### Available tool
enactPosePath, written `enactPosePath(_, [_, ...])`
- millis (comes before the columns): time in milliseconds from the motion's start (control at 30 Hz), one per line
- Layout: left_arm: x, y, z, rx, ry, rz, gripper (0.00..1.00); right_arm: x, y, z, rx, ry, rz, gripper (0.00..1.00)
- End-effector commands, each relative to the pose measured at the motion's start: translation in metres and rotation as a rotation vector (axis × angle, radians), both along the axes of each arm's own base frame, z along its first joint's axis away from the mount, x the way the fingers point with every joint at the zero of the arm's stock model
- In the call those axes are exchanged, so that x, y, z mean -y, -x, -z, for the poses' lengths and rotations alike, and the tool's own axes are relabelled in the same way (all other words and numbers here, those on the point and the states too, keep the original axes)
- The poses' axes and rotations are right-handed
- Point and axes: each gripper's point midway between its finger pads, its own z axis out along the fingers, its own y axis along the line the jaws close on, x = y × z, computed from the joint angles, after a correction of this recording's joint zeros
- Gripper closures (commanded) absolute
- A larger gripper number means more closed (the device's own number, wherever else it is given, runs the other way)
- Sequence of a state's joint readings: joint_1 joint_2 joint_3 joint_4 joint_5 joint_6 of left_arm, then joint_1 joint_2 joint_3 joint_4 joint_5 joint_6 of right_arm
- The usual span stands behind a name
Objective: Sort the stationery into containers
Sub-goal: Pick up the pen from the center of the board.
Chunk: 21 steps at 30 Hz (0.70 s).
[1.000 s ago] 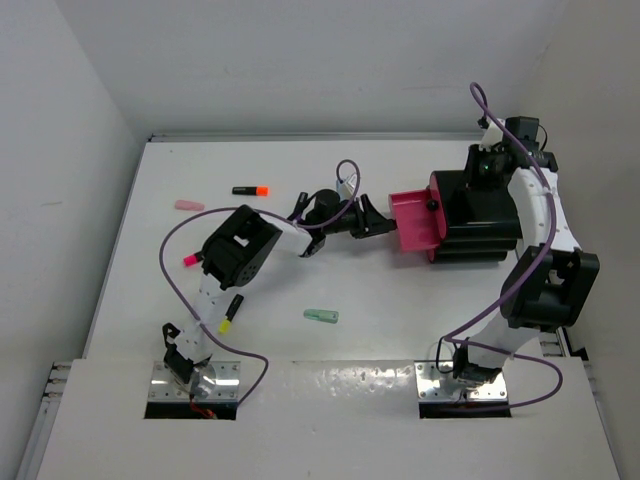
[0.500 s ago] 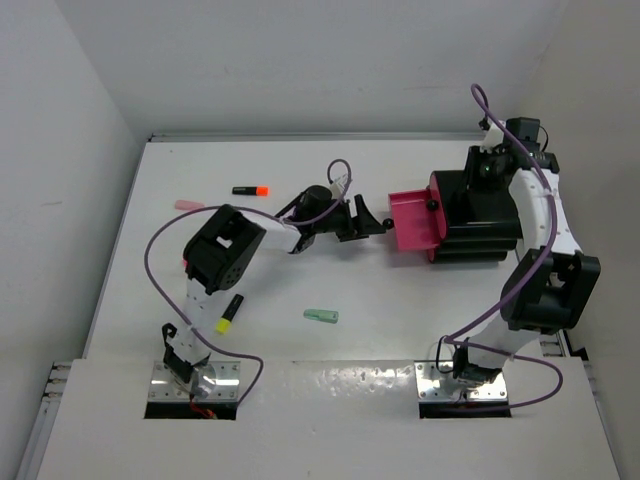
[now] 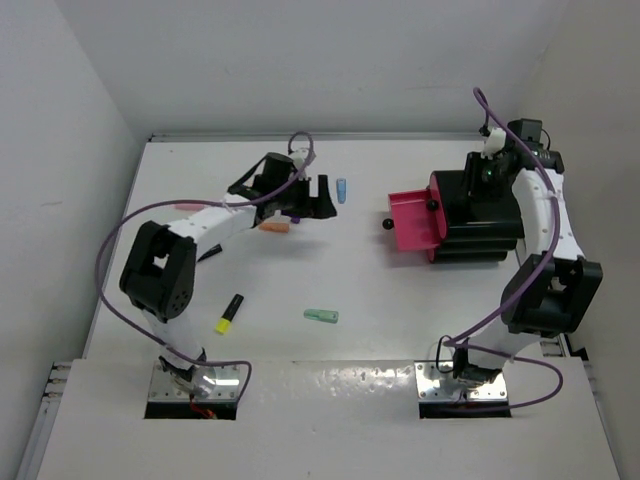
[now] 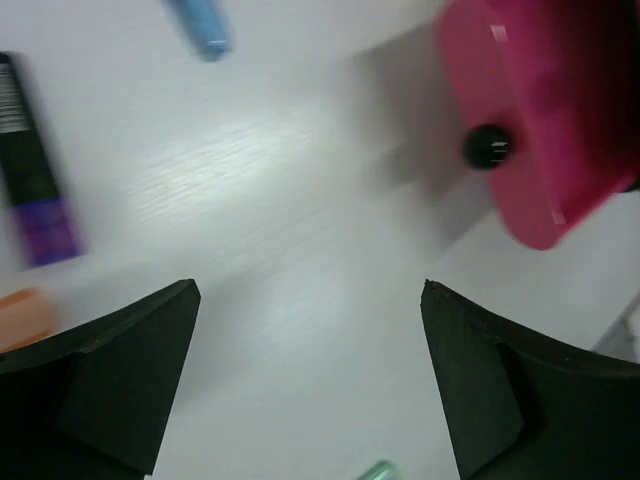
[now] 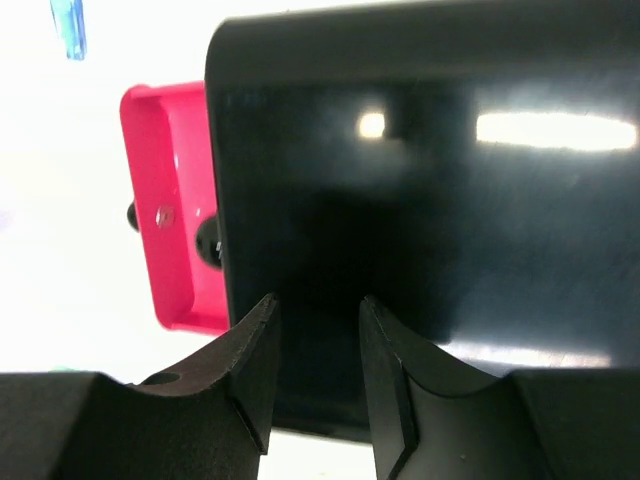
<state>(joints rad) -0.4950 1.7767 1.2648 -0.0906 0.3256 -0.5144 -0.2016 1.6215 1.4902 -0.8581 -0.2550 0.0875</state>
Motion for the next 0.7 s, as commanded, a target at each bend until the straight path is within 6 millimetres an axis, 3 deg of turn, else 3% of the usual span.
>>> enactPosePath(0, [-0.078, -0.012, -0.008, 0.062, -0.257, -0.052, 0.0, -0.008, 0.022, -0.009, -0.024, -0.034, -0.005, 0.62])
enactPosePath(33, [-0.094, -0.011, -0.009, 0.06, -0.287, -0.047, 0.0, -0.011, 0.024, -0.02, 0.011, -0.037, -0.017, 0.62])
enactPosePath(133, [-0.169, -0.021, -0.012, 0.073, -0.399, -0.024, 0.03, -0.02, 0.031, -0.036, 0.057, -0.038, -0.06, 0.62])
enactPosePath(233, [-0.209, -0.01, -0.016, 0.126, -0.469, 0.107, 0.14, -0.027, 0.041, -0.037, 0.06, -0.026, -0.1, 0.61])
enactPosePath(333, [-0.268, 0.003, -0.013, 0.114, -0.598, 0.18, 0.21, -0.04, 0.055, -0.033, 0.056, -0.005, -0.16, 0.62])
enactPosePath(533, [-0.336, 0.031, 0.011, 0.015, -0.778, 0.265, 0.25, -0.07, 0.077, -0.022, 0.058, 0.039, -0.296, 0.62])
enactPosePath(667, [-0.349, 0.046, 0.037, -0.039, -0.792, 0.306, 0.24, -0.076, 0.08, -0.02, 0.044, 0.024, -0.316, 0.62])
